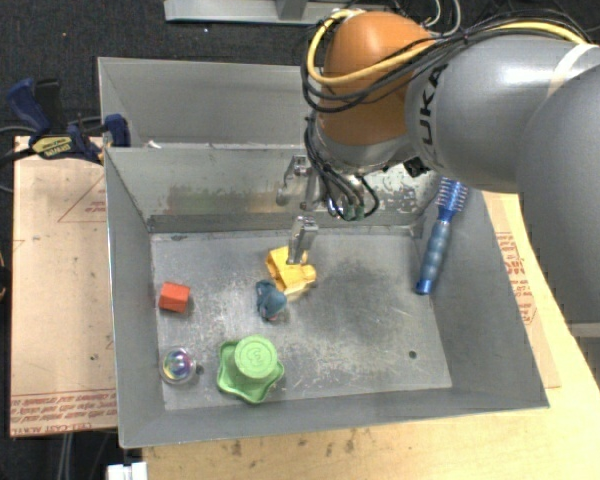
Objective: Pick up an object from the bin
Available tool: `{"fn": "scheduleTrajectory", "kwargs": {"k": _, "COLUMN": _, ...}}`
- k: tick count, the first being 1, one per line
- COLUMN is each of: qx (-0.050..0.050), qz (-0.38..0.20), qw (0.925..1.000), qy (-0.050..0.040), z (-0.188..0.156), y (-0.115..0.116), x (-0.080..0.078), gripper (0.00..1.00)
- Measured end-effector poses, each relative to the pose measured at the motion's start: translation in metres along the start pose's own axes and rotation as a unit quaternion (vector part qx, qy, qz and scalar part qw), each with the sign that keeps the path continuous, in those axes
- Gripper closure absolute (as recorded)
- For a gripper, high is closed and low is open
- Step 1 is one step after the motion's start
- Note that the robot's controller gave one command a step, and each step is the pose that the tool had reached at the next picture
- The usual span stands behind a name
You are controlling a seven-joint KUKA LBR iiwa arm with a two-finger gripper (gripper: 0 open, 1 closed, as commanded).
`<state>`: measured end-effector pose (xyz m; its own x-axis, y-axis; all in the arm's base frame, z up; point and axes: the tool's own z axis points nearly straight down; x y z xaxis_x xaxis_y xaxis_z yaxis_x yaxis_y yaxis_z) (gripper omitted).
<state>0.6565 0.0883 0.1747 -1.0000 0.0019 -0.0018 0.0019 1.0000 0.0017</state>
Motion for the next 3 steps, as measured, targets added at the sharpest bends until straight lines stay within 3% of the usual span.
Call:
{"fn": "scheduleTrajectory", "kwargs": {"k": 1, "qx": -0.003, "qz": 0.131, "qw": 0.9914, "qy": -0.0053, "z": 0.098, "y": -0.036, "x": 0.017, "gripper": 0.00}}
{"fn": "scheduleTrajectory", "kwargs": {"k": 2, "qx": -0.001, "qz": 0.164, "qw": 0.9865, "qy": -0.0011, "z": 0.073, "y": 0.000, "x": 0.029, "gripper": 0.00}}
{"fn": "scheduleTrajectory", "kwargs": {"k": 3, "qx": 0.000, "qz": 0.223, "qw": 0.9747, "qy": -0.0007, "z": 0.059, "y": -0.006, "x": 0.031, "gripper": 0.00}}
